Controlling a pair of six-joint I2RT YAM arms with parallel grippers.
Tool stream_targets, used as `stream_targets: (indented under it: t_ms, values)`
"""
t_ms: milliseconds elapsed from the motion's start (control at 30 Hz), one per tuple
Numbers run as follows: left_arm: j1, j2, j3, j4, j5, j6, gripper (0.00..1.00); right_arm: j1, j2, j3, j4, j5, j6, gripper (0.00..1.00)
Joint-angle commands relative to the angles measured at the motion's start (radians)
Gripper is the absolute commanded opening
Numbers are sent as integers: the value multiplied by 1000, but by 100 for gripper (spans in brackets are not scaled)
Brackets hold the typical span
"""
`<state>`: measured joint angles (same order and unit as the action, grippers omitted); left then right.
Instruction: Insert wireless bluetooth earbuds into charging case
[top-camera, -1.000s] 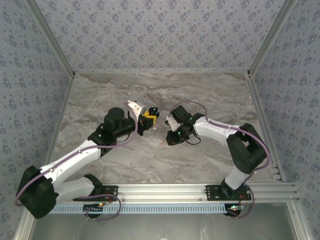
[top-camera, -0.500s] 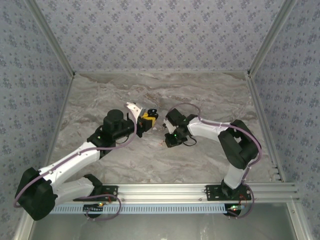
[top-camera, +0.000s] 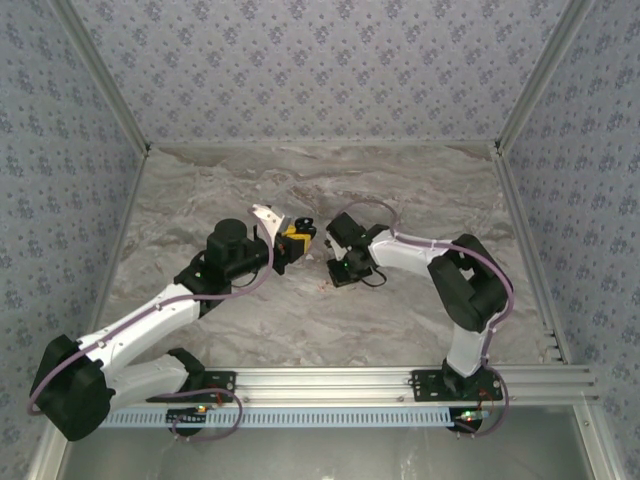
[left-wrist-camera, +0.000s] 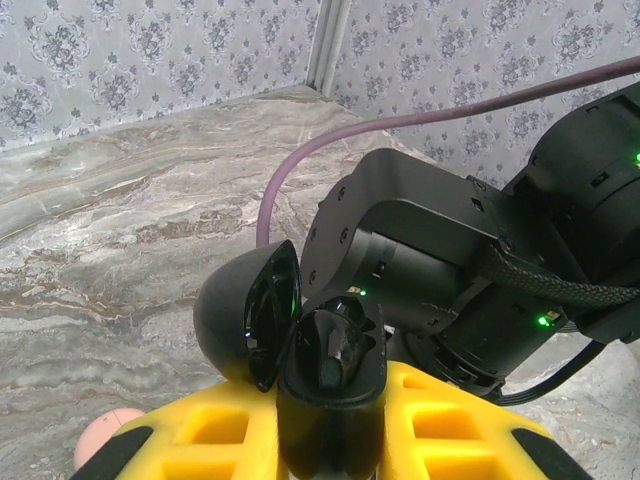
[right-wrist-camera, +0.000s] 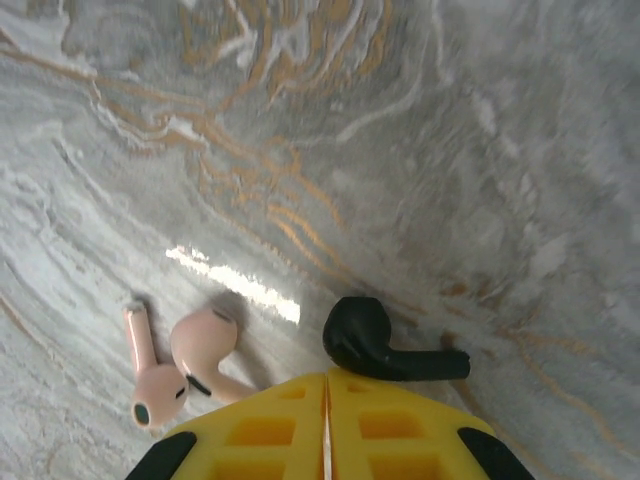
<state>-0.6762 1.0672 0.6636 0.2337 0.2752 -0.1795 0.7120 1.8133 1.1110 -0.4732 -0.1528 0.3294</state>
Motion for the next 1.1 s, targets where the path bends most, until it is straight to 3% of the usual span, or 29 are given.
stream_targets:
  t_ms: [0,300,600,867,1067]
  values:
    - [-3,-22,7,15,-1,7,21,-3,28,41,-7,68,36,9]
    - [-3,-15,7,25,3,8,21,-38,40,97,-12,101,74,9]
    - [-3,-9,10,30,5,11,21,-68,-25,131,3,8,35,13]
    - [-3,2,16,35,8,11,21,-92,-27,165,-79,-78,-150,28]
    - [-3,11,19,37,11,9,21,-93,14,187,-122,-103,-268,32]
